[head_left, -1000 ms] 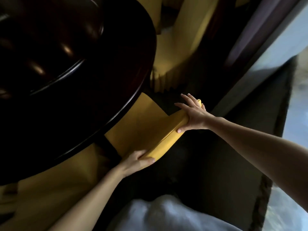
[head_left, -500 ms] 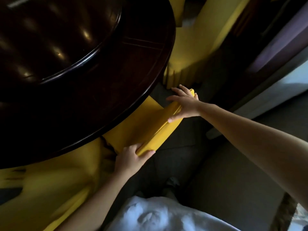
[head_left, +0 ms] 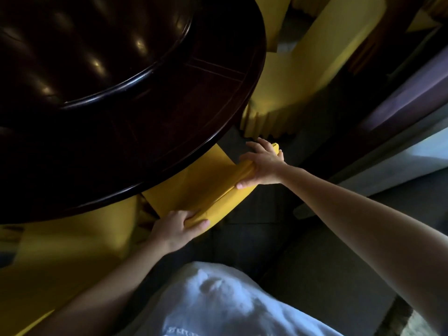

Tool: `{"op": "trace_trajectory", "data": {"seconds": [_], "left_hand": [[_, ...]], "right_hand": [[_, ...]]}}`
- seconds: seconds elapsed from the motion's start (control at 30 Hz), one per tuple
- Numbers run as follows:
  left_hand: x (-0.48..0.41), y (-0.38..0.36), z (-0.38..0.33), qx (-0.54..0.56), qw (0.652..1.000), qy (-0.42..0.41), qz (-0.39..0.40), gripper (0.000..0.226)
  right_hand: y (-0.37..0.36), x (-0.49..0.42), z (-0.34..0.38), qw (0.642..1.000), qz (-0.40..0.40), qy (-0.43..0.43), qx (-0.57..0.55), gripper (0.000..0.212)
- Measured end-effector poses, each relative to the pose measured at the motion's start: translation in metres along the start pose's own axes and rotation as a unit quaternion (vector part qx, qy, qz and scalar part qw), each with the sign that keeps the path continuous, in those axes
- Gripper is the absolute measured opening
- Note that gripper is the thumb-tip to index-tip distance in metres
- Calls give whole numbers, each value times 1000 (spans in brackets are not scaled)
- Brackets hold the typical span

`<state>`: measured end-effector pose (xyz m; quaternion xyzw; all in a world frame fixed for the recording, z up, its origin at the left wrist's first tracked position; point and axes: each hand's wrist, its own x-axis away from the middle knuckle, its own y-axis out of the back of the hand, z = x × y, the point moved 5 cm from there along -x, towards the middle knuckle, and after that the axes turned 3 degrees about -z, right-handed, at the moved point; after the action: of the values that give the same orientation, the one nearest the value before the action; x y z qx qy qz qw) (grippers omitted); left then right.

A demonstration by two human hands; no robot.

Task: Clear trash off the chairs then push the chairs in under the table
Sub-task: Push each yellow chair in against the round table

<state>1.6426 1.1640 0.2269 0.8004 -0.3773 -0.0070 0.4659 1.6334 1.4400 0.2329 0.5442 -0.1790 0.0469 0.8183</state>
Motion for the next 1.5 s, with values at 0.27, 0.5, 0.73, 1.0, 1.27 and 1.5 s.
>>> {"op": "trace_trajectory", "data": {"seconds": [0.27, 0.5, 0.73, 1.0, 1.27, 1.5], "left_hand": [[-1, -2, 0, -19, 995, 41, 84, 78], [-46, 14, -42, 52, 988, 90, 114, 67], [-101, 70, -118, -120, 990, -68, -36, 62], [-174, 54, -178, -187, 966, -167, -58, 67], [-233, 33, -191, -162, 974, -146, -55, 69], [-253, 13, -188, -138, 981, -130, -45, 70]], "right_hand": [[3, 4, 3, 999, 32, 18, 21, 91], [7, 5, 8, 998, 55, 9, 37, 94], [6, 1, 7, 998, 47, -5, 37, 108], [38, 4, -20, 996, -3, -37, -78, 65], [71, -7, -79, 990, -123, -72, 8, 62], [80, -24, -113, 989, -104, -106, 8, 68]]}}
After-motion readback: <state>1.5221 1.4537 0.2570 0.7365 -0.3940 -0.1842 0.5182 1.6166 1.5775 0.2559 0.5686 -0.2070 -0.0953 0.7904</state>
